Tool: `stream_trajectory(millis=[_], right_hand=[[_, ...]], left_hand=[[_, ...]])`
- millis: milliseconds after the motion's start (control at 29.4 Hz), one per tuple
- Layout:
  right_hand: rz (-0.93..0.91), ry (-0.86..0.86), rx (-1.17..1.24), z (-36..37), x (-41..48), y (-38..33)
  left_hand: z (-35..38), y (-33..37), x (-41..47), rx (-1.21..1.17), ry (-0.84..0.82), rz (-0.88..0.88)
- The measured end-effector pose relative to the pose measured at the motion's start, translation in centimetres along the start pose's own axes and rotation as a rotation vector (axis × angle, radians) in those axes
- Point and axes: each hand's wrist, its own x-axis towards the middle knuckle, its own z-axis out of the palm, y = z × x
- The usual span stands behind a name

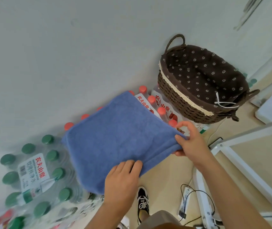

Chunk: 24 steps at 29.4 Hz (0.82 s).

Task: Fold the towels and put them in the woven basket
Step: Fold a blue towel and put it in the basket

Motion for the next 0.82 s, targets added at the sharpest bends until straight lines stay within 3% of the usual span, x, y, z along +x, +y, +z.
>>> stream_trajectory(millis=[306, 408, 510, 578, 714, 816], right_hand=[[-0.053, -0.089, -0.16, -0.3, 0.9, 0.0], [-0.074, -0.277, -0.299, -2.0, 1.1, -0.9], [-0.137, -0.48, -0.781, -3.3, 1.2, -2.0], [-0.27, -0.412, -0.962, -3.1, 1.5, -2.0], [-0.416, -0.321, -1.035, -3.2, 1.6, -1.9], [-0.337, -0.388, -1.021, -3.8, 1.5, -1.4]], left_hand=[[-5.2, -4.4, -4.4, -0.018, 0.02, -0.176], [-7.1, -5.4, -5.0, -0.175, -0.019, -0.282], [-8.6, -6.6, -6.1, -0.368, -0.116, -0.337], [-9.5, -7.3, -6.8, -0.453, -0.18, -0.354], [-10.2, -7.3, -7.2, -0.581, -0.403, -0.434], [-9.9, -7.3, -7.2, -0.688, -0.526, -0.451]])
